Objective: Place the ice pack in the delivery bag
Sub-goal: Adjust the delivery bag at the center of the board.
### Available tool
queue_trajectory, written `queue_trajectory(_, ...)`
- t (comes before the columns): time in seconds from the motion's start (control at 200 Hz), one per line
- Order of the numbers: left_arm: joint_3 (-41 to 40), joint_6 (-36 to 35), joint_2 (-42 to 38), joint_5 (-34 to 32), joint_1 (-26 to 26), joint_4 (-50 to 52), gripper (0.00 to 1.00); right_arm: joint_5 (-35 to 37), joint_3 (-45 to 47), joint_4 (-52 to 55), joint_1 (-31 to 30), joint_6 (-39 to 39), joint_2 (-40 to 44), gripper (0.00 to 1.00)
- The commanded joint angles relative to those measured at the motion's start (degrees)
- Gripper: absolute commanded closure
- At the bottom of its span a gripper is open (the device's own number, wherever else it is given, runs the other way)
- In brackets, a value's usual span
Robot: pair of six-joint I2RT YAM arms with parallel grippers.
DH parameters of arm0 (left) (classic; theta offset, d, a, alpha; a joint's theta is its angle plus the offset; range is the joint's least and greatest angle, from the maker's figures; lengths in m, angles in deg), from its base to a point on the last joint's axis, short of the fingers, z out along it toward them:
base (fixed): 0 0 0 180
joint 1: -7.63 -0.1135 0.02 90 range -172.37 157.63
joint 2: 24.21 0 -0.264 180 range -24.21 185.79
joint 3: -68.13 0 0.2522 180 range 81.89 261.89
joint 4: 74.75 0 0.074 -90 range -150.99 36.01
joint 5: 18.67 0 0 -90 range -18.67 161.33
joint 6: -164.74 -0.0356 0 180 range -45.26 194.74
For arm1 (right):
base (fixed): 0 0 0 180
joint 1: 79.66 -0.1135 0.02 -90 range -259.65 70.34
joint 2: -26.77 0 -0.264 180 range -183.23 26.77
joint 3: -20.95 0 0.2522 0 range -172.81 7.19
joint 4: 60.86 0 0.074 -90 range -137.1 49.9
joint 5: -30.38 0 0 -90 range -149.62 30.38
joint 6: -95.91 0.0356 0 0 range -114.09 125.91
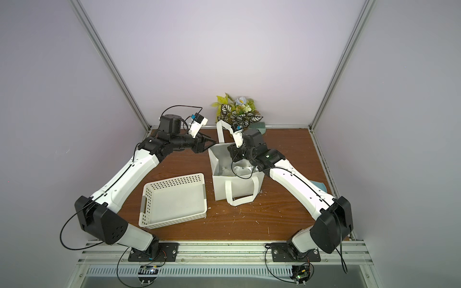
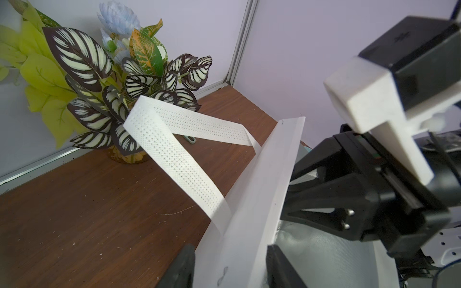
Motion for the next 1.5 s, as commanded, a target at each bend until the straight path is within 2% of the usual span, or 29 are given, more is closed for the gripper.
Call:
queue_trajectory(0.0, 1.48, -0.92, 0.77, -0.02, -0.49, 1.01, 0.55, -0.51, -2.46, -1.40, 0.37, 0.68, 0.18, 0.73)
queue_trajectory(0.621, 3.16, -2.25, 1.22, 3.59, -0.45, 3.87, 0.43, -1.53, -3.65, -0.96, 0.83, 1.12, -0.97, 0.73)
queue_trajectory(0.806, 2.90, -3.32, 1.48, 1.38, -0.45, 5.16, 0.47, -1.84, -3.74, -0.96, 0.85, 1.39, -0.97, 0.73)
queue_trajectory(0.876, 2.89, -3.41, 1.55, 0.41, -0.45, 5.18, 0.53, -2.06, -3.72, -0.96, 0.82, 1.47, -0.96, 0.73)
queue_trajectory(1.141, 4.01, -3.10, 2.08, -0.19, -0.37, 5.23, 0.56, -2.23, -3.46, -0.96, 0.85, 1.65, -0.81, 0.73)
queue_trajectory(1.191, 4.27, -3.05, 2.30, -0.10, -0.36, 5.24, 0.61, -2.30, -3.39, -0.96, 0.82, 1.72, -0.78, 0.73)
queue_trajectory(1.416, 5.24, -3.36, 3.16, -1.19, -0.06, 5.17, 0.58, -2.50, -3.22, -1.04, 0.79, 1.82, -0.66, 0.73)
queue_trajectory(1.491, 5.26, -3.63, 3.39, -1.37, -0.10, 5.22, 0.60, -2.43, -3.21, -0.96, 0.85, 1.82, -0.48, 0.73)
